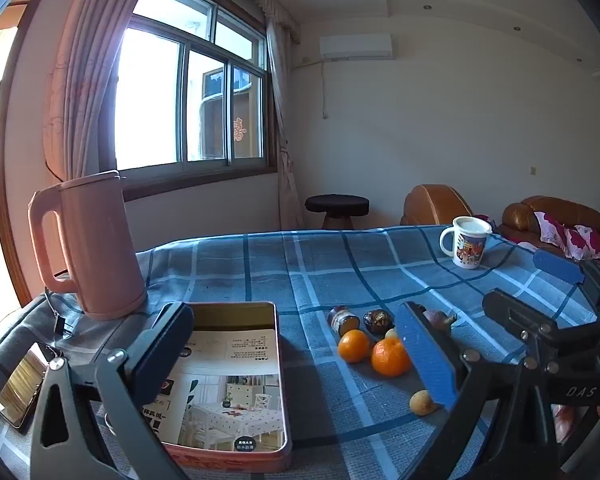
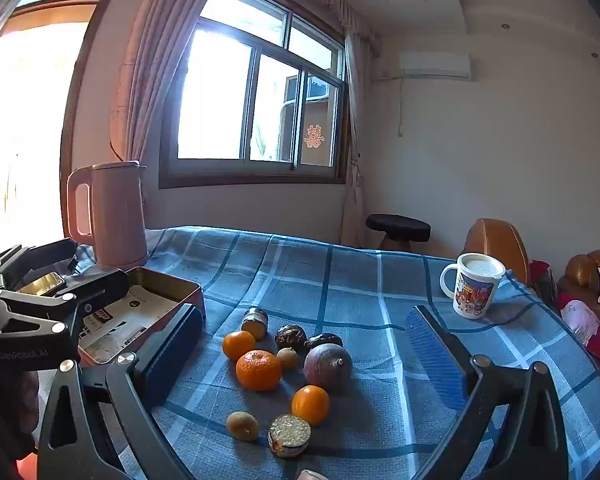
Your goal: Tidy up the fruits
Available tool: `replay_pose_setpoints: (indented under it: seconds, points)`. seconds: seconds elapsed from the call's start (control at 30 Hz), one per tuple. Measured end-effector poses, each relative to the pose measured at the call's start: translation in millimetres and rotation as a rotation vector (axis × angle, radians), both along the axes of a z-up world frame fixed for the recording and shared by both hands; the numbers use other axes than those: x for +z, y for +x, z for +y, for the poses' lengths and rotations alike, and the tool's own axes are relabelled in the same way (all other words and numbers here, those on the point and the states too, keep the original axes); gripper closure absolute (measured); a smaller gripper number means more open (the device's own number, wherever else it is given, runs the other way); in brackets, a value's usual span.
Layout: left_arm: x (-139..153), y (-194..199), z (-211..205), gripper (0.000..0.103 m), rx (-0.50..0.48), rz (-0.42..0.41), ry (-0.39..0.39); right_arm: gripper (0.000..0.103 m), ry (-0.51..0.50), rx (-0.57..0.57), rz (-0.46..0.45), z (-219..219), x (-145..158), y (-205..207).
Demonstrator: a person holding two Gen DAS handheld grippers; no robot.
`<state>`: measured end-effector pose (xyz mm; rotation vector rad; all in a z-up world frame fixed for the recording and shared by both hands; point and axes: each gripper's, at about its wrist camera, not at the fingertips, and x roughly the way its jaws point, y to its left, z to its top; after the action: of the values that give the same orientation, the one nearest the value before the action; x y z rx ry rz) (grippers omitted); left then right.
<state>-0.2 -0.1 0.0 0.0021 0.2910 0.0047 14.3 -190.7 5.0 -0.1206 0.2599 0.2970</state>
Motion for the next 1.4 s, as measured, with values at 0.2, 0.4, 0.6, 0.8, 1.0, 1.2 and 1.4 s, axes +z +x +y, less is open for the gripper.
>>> replay_pose_setpoints:
  seconds: [0.2,0.4,0.6,0.8,1.0,1.2,1.4]
  points:
    - [-0.7,0.6,-2.9,0.000,0.008,0.008,0.001,0.001,-0.008,-0.006,-0.004,3.1,-1.9,-1.2]
    - [1.0,2.7,-2.1,0.000,0.009,0.018,0.001,0.001,0.009,-0.006,0.002,-2.1,-2.9,-4.3]
    - [-2.7,-1.7,0.3,0.000,0.004,0.001,0.012,0.001,0.024,-0.012,0.009,-3.3,-3.9,-2.7]
    - [-3.3,-3.0,1.0,0.000,0.007,-0.001,0.011,0.001,0.023,-0.007,0.007,-3.1,-4.6,-3.4]
    - [-3.4,-3.0,1.9,0.000,0.009,0.002,0.009,0.001,0.020,-0.007,0.007,-2.6,-5.0,-4.0]
    - [-3.9,-2.1,4.1,0.000,0.007,0.005,0.005,0.001,0.019,-0.007,0.006,-1.9,-5.0,-4.7]
    - [-4.3,-2.5,3.1,0.000,0.009,0.004,0.006,0.001,0.015,-0.007,0.004,-1.8,-5.3,-5.7]
